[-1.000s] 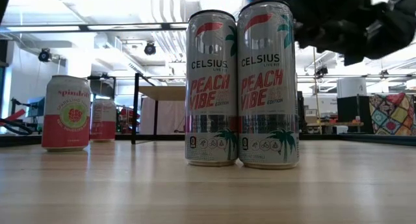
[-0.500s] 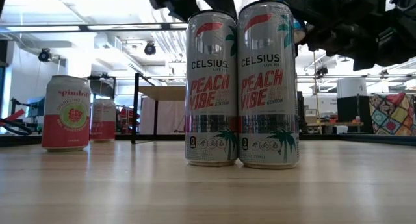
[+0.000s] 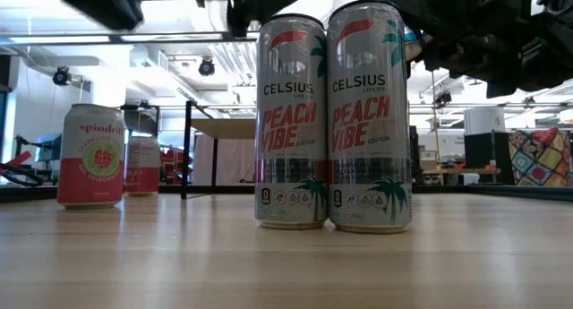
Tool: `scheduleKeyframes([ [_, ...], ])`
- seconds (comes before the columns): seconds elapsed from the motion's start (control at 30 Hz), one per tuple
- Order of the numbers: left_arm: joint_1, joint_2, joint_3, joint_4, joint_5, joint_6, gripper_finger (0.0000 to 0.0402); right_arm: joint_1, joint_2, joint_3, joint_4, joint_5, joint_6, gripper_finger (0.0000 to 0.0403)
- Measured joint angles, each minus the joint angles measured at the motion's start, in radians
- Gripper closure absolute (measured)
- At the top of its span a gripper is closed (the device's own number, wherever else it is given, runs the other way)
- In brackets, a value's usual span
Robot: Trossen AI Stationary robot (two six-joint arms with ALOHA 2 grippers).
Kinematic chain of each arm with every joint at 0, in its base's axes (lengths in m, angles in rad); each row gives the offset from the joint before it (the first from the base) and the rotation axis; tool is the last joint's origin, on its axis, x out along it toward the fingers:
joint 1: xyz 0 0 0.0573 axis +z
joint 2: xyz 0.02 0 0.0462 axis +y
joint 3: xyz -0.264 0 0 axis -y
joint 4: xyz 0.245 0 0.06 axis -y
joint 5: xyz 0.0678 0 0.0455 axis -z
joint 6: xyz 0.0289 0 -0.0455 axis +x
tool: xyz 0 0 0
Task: Place canned beverage on shelf
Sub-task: Put the blue soda can on the shelf aligned with the other blue soda cans
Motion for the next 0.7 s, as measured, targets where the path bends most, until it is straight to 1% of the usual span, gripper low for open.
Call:
scheduleKeyframes([
  [0.1,0.009,0.065,0.005,0.089,0.070,0.082,0.0081,0.000,0.000,0.000,-0.008,-0.026,-0.021,0.0172],
  [0.2,0.012,0.124,0.079,0.076,0.070,0.145,0.0075,0.000,0.000,0.000,-0.017,-0.035,-0.028,0.0172],
  [0.3,0.019,0.171,0.183,0.006,0.061,0.183,0.0069,0.000,0.001,0.011,-0.062,-0.032,-0.048,0.0172],
  [0.37,0.031,0.194,0.258,-0.077,0.031,0.165,0.0066,0.000,0.001,0.023,-0.098,-0.032,-0.054,0.0172],
  [0.43,0.047,0.198,0.316,-0.196,0.027,0.134,0.0066,0.000,0.001,0.031,-0.126,-0.031,-0.054,0.0172],
  [0.53,0.064,0.207,0.382,-0.317,0.051,0.092,0.0068,0.000,0.001,0.035,-0.137,-0.032,-0.050,0.0172],
  [0.6,0.068,0.212,0.402,-0.321,0.075,0.074,0.0073,0.000,-0.001,0.033,-0.131,-0.031,-0.054,0.0172],
  [0.7,0.067,0.211,0.397,-0.300,0.105,0.070,0.0086,0.000,-0.016,0.025,-0.134,-0.042,-0.061,0.0172],
])
